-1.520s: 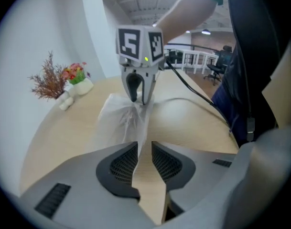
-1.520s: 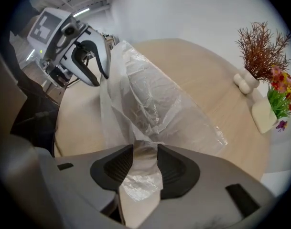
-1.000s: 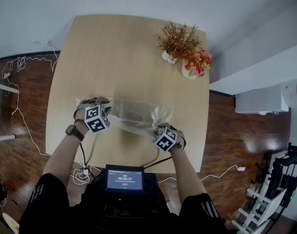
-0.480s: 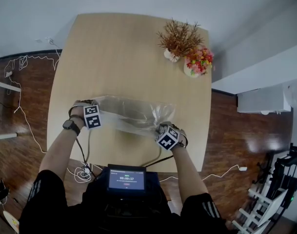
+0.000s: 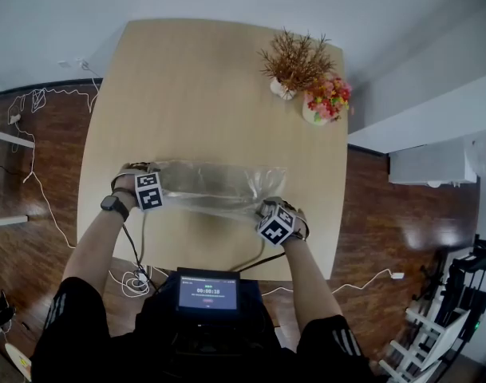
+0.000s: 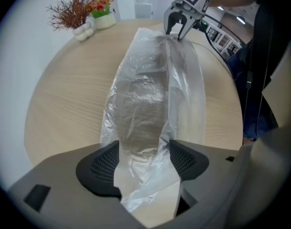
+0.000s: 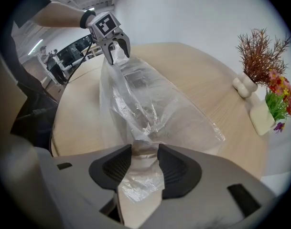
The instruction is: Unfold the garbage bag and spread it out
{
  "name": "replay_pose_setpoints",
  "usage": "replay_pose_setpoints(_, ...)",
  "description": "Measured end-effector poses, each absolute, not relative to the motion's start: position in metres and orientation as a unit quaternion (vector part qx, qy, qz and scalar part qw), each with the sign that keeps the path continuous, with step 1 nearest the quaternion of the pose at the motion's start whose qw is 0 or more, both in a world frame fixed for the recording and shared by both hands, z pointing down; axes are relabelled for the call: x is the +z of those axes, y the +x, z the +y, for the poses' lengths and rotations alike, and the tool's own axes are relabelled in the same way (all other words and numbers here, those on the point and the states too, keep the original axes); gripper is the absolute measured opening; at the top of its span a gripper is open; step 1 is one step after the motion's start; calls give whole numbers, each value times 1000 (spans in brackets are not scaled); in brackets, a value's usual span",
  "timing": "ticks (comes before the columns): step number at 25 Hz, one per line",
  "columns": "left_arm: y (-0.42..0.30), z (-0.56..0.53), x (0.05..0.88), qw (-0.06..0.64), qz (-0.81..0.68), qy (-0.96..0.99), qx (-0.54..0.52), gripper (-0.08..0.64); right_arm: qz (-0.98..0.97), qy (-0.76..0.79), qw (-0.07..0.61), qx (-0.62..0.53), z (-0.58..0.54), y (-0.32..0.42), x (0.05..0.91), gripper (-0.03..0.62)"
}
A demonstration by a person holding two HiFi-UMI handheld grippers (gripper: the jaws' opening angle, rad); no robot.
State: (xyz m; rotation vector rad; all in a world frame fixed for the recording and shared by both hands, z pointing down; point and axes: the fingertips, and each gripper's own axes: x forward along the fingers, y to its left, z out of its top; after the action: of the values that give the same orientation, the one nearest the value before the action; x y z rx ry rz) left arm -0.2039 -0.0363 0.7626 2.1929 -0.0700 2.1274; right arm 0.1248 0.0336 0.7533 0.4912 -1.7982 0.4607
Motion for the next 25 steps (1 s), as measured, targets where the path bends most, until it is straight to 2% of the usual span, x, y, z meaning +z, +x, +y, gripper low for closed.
replay_pose_setpoints(2,-203,-31,764,57,-16,718,693,353,-767,209,573,199,34,126,754,210)
replay_pose_setpoints(7,-202,-24,764,98,-11,723,684,356,-772,222,565,189,27,125,745,212)
replay_pose_setpoints(12,-200,-28,764,109,-19,730,674,357,-806,264,509,149,-2,102,696,212)
replay_pose_setpoints(18,-192,-42,765,110,-27,734,670,359,-853,264,436,115,-28,45,644,212)
replay_pose_setpoints(25,-171,-66,763,102,-46,743,659,362,-882,181,431,65,-21,-37,640,212)
